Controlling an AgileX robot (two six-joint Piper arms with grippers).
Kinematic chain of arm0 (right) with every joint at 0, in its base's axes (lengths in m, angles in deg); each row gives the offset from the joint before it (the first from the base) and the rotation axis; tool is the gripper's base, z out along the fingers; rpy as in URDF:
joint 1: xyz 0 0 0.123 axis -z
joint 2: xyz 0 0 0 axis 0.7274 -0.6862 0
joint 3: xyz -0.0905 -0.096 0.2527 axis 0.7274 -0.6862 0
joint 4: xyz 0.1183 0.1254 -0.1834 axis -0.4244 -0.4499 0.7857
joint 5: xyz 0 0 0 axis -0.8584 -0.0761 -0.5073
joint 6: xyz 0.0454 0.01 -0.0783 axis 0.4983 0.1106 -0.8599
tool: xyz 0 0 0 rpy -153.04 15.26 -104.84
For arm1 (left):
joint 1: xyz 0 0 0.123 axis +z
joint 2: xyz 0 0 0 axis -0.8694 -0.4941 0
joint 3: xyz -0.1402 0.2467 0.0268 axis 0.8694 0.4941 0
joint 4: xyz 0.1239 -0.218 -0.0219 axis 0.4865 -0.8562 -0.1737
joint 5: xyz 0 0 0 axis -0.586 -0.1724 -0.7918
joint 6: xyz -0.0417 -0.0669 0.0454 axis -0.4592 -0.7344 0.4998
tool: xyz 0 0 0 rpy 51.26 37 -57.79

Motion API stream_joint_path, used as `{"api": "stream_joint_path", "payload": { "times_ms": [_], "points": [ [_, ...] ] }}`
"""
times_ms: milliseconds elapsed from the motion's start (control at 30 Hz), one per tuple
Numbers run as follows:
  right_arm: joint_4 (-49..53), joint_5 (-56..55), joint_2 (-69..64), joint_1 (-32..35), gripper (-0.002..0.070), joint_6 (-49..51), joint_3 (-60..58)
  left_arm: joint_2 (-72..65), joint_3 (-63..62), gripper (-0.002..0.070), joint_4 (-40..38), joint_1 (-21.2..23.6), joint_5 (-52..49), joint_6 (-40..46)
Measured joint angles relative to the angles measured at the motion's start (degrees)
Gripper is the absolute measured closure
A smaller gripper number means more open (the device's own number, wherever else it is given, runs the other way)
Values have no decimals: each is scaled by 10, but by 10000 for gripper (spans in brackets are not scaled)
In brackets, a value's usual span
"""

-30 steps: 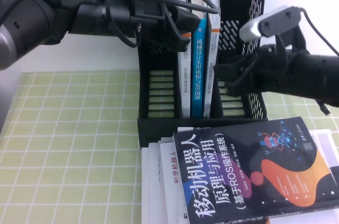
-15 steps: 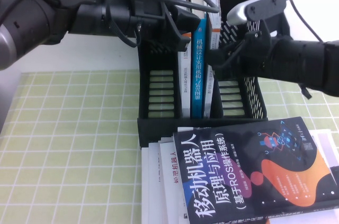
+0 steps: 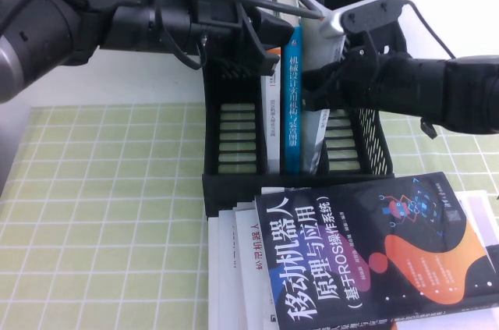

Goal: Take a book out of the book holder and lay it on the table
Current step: Pick up the right side book from the book shelf

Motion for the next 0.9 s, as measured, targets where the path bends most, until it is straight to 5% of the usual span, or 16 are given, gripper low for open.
{"api": "stream_joint_path", "payload": {
  "times_ms": [33, 267, 467, 733, 900],
  "points": [
    [0, -1, -1, 0, 560, 0, 3, 0, 0, 678, 1, 0, 0, 0],
    [2, 2, 6, 0, 556, 3, 5, 1, -2, 678, 9, 0, -5, -17],
    [9, 22, 73, 1, 556, 46, 4, 27, -3, 678, 89, 1, -13, -83],
    [20, 148, 203, 29, 556, 120, 37, 96, 0, 678, 142, 7, -75, -124],
    [146, 264, 262, 29, 556, 205, 38, 158, 0, 678, 154, 49, -157, -181]
  ]
}}
